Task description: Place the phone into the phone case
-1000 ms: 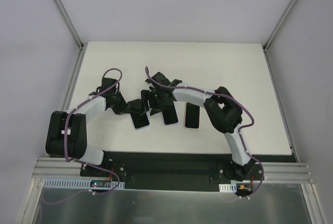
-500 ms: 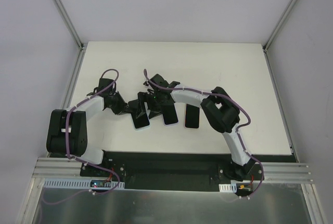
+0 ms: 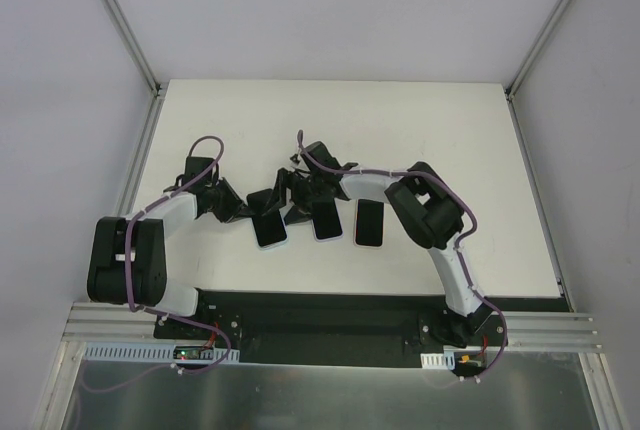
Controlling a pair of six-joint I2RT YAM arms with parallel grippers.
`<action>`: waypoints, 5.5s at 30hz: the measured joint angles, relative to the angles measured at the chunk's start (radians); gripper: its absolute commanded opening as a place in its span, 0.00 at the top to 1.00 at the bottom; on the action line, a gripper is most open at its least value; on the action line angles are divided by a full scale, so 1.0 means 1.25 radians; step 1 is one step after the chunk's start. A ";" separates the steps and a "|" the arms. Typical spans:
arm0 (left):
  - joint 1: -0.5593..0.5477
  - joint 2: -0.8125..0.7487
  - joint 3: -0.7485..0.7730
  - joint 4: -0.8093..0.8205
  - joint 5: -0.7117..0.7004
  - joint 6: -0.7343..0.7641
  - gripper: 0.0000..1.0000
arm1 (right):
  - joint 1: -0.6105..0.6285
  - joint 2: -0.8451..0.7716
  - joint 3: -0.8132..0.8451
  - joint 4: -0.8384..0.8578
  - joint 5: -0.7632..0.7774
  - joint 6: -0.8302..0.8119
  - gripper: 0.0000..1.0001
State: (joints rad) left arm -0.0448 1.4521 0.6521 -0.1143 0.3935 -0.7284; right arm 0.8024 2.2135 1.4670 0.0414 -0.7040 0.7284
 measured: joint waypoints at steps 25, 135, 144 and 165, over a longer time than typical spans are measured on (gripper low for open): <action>0.001 -0.016 -0.020 0.042 0.014 -0.019 0.81 | -0.011 0.025 -0.070 0.182 -0.072 -0.004 0.97; -0.043 -0.434 -0.164 0.298 0.490 -0.264 1.00 | -0.128 -0.158 -0.368 0.988 -0.302 0.522 0.86; -0.049 -0.399 -0.095 0.172 0.476 -0.128 1.00 | -0.132 -0.154 -0.368 0.980 -0.301 0.530 0.33; -0.035 -0.001 0.194 -0.053 0.288 0.112 1.00 | -0.214 -0.309 -0.470 0.903 -0.308 0.389 0.04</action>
State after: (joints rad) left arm -0.0891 1.4506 0.8948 -0.1806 0.7540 -0.5880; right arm 0.5354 1.8267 0.8795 1.1706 -1.0893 1.2152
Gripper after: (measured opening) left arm 0.099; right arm 0.959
